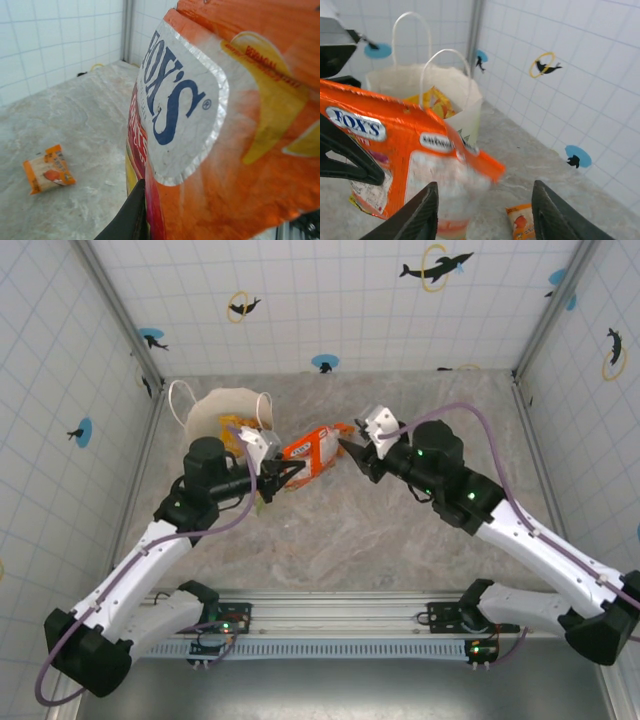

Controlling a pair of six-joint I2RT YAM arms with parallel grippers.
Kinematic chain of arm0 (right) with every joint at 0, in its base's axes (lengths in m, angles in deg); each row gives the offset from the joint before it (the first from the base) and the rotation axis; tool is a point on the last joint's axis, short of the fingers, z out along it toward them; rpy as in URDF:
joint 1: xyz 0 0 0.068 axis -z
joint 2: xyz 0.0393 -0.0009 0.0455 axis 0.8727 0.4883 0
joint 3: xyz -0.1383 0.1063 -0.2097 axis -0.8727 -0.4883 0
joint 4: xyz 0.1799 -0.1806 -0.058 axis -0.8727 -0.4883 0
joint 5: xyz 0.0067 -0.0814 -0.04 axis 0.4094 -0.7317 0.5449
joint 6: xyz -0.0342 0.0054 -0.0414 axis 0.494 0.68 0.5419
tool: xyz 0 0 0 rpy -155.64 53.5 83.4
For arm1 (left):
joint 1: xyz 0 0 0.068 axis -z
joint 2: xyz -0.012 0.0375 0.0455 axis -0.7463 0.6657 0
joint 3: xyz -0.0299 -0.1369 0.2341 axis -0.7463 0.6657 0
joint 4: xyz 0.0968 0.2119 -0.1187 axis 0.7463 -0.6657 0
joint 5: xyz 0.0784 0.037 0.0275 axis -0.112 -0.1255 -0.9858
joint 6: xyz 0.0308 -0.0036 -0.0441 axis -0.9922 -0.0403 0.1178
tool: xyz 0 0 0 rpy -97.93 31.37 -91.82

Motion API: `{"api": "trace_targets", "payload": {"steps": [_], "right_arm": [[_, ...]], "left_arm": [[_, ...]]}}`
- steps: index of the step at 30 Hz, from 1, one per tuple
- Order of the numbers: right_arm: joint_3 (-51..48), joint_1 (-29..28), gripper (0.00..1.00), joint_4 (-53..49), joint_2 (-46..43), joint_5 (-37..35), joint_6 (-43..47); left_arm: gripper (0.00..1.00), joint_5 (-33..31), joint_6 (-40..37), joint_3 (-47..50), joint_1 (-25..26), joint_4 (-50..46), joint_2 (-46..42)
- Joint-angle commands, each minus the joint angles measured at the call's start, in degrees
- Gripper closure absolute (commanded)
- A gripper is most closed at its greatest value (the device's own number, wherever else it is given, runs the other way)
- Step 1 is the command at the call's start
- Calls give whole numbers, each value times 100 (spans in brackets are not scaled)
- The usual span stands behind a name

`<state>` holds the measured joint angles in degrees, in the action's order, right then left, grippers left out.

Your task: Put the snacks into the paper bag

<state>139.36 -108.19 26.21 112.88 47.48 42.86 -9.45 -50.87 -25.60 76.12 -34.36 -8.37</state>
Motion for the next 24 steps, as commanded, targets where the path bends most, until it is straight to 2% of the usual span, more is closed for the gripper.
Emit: {"api": "trace_targets", "payload": {"steps": [1, 5, 10, 14, 17, 20, 24], "right_arm": [[-559, 158, 45, 771, -411, -724, -498], [-1112, 464, 46, 942, -643, -473, -1099], [-1637, 532, 47, 983, -744, -225, -1588], [-1829, 537, 47, 1056, -660, -84, -1785], [-1874, 534, 48, 1083, -542, 48, -1890], [-1901, 536, 49, 1119, -415, 160, -1956], [-1917, 536, 50, 1145, -262, 269, -2080]], "left_arm": [[93, -571, 297, -625, 8, 85, -144], [93, -1349, 351, -1306, 11, -12, -137], [93, -2467, 111, -1682, 8, 292, -224], [93, -3785, -17, -1981, 6, 203, -191], [92, -4651, -58, -2323, 9, -241, -70], [90, -4958, 73, -2475, 7, -638, 30], [90, -4813, 497, -2126, -93, -706, 23]]}}
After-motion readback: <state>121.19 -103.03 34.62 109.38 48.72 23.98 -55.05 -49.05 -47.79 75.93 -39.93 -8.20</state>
